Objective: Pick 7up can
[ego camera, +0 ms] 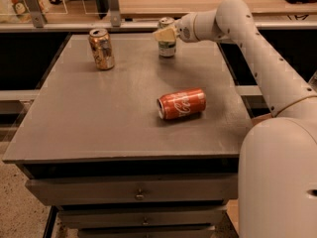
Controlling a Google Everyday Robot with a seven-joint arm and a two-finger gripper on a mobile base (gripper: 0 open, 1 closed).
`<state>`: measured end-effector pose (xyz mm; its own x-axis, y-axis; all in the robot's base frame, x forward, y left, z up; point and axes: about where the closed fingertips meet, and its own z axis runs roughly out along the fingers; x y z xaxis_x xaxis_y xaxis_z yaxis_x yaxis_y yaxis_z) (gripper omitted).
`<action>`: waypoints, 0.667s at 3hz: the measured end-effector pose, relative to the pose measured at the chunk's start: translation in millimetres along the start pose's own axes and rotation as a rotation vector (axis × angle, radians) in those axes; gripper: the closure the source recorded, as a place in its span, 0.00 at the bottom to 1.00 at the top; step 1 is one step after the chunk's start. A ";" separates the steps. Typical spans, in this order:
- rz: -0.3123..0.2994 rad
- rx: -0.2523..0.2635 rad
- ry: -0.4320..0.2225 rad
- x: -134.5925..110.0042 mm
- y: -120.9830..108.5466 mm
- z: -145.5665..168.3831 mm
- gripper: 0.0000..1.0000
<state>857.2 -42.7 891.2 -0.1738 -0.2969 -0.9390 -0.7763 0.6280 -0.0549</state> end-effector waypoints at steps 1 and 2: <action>-0.022 -0.007 -0.024 -12.1 1.2 -7.5 0.87; -0.062 0.019 -0.073 -49.7 -12.9 -52.6 1.00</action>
Offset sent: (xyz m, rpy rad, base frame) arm -0.0134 -0.0420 0.0759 0.0043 -0.1233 -0.0053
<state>844.0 -73.9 956.4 -0.0805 -0.2830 -0.9557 -0.7727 0.6234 -0.1195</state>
